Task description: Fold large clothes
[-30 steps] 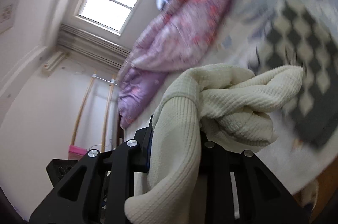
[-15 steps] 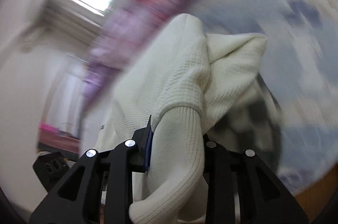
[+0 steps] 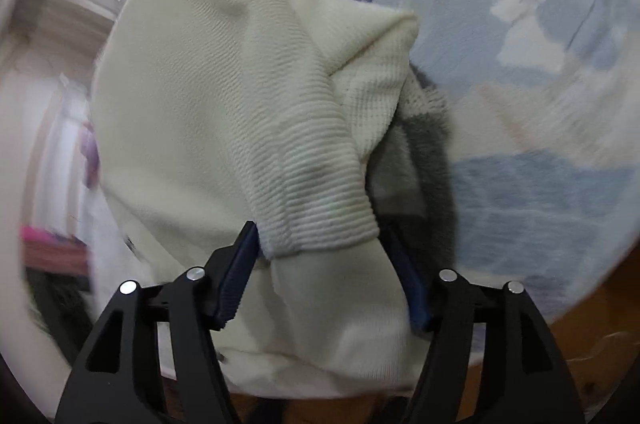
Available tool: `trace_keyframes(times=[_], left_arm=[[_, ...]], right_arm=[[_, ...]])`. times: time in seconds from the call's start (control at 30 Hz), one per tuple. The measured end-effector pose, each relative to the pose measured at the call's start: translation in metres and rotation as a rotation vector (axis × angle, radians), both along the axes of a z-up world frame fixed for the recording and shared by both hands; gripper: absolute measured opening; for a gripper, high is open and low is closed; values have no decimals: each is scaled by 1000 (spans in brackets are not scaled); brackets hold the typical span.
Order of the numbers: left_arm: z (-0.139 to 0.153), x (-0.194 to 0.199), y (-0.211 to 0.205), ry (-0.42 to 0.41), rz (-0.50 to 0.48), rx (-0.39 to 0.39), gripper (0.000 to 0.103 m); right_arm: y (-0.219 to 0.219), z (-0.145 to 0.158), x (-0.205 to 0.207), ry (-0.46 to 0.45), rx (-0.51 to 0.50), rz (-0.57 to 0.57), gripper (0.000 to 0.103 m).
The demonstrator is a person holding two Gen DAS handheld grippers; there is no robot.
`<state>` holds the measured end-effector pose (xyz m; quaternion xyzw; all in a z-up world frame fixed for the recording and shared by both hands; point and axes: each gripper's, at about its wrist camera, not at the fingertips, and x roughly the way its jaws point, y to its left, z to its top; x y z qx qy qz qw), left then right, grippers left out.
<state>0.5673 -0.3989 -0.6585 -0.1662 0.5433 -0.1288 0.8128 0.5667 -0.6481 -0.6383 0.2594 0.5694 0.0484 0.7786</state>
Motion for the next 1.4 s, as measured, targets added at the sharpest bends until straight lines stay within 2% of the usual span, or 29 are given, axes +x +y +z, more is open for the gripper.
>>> trace_keyframes(times=[0.1, 0.17, 0.23, 0.3, 0.43, 0.5, 0.6, 0.77, 1.0, 1.17, 1.3, 1.4], left_arm=[[17, -15, 25, 33, 35, 21, 89], [23, -21, 42, 61, 67, 30, 89], [39, -27, 58, 83, 92, 56, 89], [53, -30, 73, 94, 109, 53, 90], [84, -41, 110, 58, 150, 91, 90], [100, -45, 130, 35, 160, 103, 90], [118, -56, 180, 6, 179, 70, 90], [142, -82, 257, -35, 190, 38, 90], [185, -123, 345, -121, 139, 76, 90], [232, -151, 396, -184, 127, 102, 90], [277, -172, 426, -230, 135, 106, 91], [306, -185, 439, -251, 144, 126, 92]], right_arm=[[17, 25, -7, 47, -182, 9, 65], [31, 43, -13, 53, -258, 30, 65], [47, 63, -19, 40, -284, 72, 65], [81, 82, -22, 17, -317, 143, 67], [161, 119, -23, -48, -396, 256, 75], [197, 128, -23, -79, -435, 283, 79], [244, 150, -31, -119, -504, 306, 83], [320, 168, -53, -152, -586, 336, 86], [416, 208, -93, -215, -648, 296, 88], [472, 251, -122, -271, -670, 281, 90], [502, 282, -140, -303, -686, 294, 91], [514, 306, -152, -311, -659, 293, 91]])
